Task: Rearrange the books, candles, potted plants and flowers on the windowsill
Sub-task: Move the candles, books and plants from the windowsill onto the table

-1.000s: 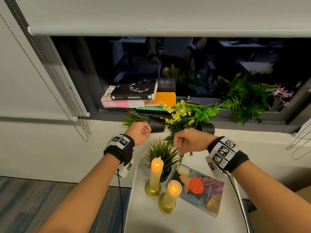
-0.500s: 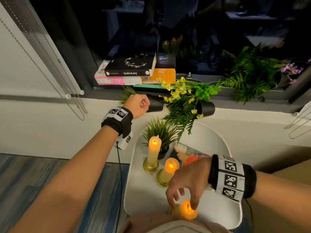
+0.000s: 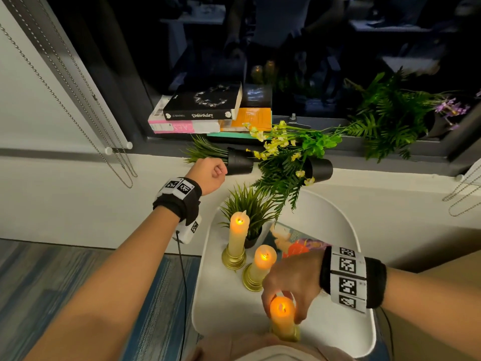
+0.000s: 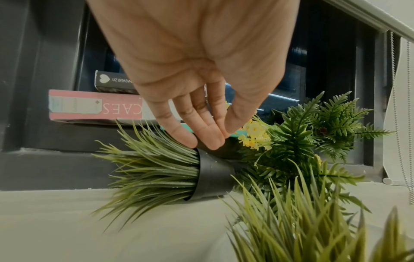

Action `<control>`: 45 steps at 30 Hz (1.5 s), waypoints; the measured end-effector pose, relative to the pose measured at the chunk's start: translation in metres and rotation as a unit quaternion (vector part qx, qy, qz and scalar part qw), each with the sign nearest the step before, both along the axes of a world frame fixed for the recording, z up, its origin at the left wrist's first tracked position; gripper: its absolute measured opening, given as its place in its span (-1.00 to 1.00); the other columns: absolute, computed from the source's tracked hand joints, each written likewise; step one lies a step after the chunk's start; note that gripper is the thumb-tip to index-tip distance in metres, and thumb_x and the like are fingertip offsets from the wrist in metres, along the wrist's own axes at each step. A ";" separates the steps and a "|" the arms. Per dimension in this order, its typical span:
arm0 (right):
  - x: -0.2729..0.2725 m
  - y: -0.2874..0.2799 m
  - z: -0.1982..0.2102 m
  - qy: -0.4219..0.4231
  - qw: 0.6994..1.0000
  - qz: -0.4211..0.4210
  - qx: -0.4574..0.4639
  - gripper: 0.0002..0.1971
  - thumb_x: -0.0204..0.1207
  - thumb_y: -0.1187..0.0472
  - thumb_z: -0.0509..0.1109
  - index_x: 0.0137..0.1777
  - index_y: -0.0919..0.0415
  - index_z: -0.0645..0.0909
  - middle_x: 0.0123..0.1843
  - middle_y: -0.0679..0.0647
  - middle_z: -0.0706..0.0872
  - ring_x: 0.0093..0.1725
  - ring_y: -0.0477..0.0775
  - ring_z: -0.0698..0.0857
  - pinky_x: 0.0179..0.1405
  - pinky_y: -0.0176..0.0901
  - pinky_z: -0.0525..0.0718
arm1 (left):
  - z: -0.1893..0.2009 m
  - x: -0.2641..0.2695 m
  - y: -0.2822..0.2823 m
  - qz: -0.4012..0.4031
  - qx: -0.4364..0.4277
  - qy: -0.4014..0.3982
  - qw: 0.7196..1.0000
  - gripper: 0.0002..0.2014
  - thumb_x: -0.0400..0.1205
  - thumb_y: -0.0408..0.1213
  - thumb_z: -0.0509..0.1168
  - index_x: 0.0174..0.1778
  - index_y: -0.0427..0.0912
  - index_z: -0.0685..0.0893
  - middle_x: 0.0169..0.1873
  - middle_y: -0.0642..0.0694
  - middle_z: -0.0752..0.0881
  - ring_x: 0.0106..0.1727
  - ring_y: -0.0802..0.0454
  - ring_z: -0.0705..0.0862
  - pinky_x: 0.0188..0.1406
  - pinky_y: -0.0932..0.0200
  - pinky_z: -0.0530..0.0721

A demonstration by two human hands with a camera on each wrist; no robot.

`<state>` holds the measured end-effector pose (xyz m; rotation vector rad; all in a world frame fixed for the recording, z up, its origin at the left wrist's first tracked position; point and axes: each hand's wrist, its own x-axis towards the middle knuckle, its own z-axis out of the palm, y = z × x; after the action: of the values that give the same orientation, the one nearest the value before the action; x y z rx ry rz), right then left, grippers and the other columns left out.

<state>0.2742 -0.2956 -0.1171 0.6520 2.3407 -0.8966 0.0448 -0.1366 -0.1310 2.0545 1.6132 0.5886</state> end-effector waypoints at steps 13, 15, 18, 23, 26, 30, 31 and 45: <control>0.088 0.113 0.015 0.157 0.936 -0.315 0.025 -0.75 0.39 -0.21 0.41 -0.21 -0.05 0.63 -0.28 -0.07 0.63 -0.21 -0.07 0.61 -0.08 -0.02 0.58 | -0.011 0.018 0.002 -0.014 -0.011 0.005 1.000 -0.89 0.55 -0.43 0.30 -0.10 -0.24 0.73 -0.27 -0.09 0.68 -0.28 0.06 0.61 -0.14 0.23 0.66; 0.092 0.130 0.001 0.160 0.910 -0.382 0.034 -0.76 0.45 -0.15 0.40 -0.20 0.01 0.64 -0.29 -0.02 0.65 -0.22 -0.07 0.64 -0.06 -0.09 0.57 | -0.013 0.018 0.003 -0.016 -0.012 0.000 1.000 -0.89 0.55 -0.42 0.31 -0.10 -0.24 0.73 -0.27 -0.11 0.69 -0.28 0.06 0.62 -0.18 0.28 0.62; 0.087 0.143 -0.019 0.136 0.894 -0.427 0.021 -0.70 0.51 -0.10 0.37 -0.08 0.15 0.67 -0.32 -0.02 0.67 -0.26 -0.13 0.64 -0.16 -0.28 0.51 | -0.015 0.017 0.005 -0.011 -0.020 -0.003 1.000 -0.89 0.55 -0.42 0.31 -0.10 -0.22 0.74 -0.26 -0.13 0.70 -0.27 0.06 0.62 -0.22 0.35 0.59; 0.073 0.160 -0.058 0.122 0.843 -0.524 -0.017 -0.66 0.52 -0.09 0.35 -0.19 0.22 0.62 -0.43 0.02 0.60 -0.40 -0.06 0.52 -0.41 -0.32 0.43 | -0.022 0.012 0.007 -0.003 -0.038 -0.002 0.999 -0.88 0.56 -0.41 0.30 -0.09 -0.19 0.72 -0.27 -0.12 0.70 -0.25 0.05 0.64 -0.18 0.32 0.60; 0.067 0.168 -0.078 0.098 0.815 -0.570 -0.028 -0.58 0.48 -0.19 0.36 -0.31 0.19 0.58 -0.44 0.03 0.62 -0.45 -0.04 0.52 -0.46 -0.31 0.42 | -0.026 0.011 0.008 0.000 -0.043 -0.003 0.999 -0.89 0.56 -0.41 0.31 -0.10 -0.16 0.71 -0.27 -0.09 0.68 -0.25 0.05 0.63 -0.21 0.34 0.58; 0.056 0.169 -0.099 0.059 0.808 -0.586 -0.029 -0.56 0.45 -0.21 0.39 -0.39 0.17 0.56 -0.45 0.04 0.62 -0.50 -0.05 0.51 -0.52 -0.33 0.40 | -0.030 0.008 0.010 0.000 -0.038 0.002 0.999 -0.90 0.55 -0.40 0.32 -0.11 -0.16 0.71 -0.26 -0.04 0.66 -0.23 0.05 0.63 -0.16 0.24 0.64; 0.053 0.169 -0.104 0.051 0.804 -0.592 -0.032 -0.55 0.44 -0.22 0.40 -0.39 0.17 0.56 -0.47 0.04 0.62 -0.52 -0.05 0.50 -0.53 -0.32 0.40 | -0.032 0.008 0.010 0.000 -0.040 0.003 0.999 -0.91 0.55 -0.39 0.32 -0.11 -0.16 0.71 -0.25 -0.04 0.66 -0.23 0.05 0.63 -0.15 0.23 0.65; 0.047 0.165 -0.115 -0.052 0.858 -0.509 0.041 -0.56 0.45 -0.10 0.45 -0.05 0.35 0.65 -0.30 0.04 0.77 -0.23 0.00 0.76 0.03 -0.05 0.74 | -0.041 0.005 0.019 -0.001 -0.066 0.006 0.998 -0.90 0.56 -0.38 0.32 -0.09 -0.14 0.71 -0.22 -0.06 0.68 -0.18 0.01 0.67 -0.13 0.21 0.66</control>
<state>0.3211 -0.1304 -0.2323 2.0089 1.8408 -1.1123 0.0501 -0.1174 -0.1725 1.9657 1.6131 0.4566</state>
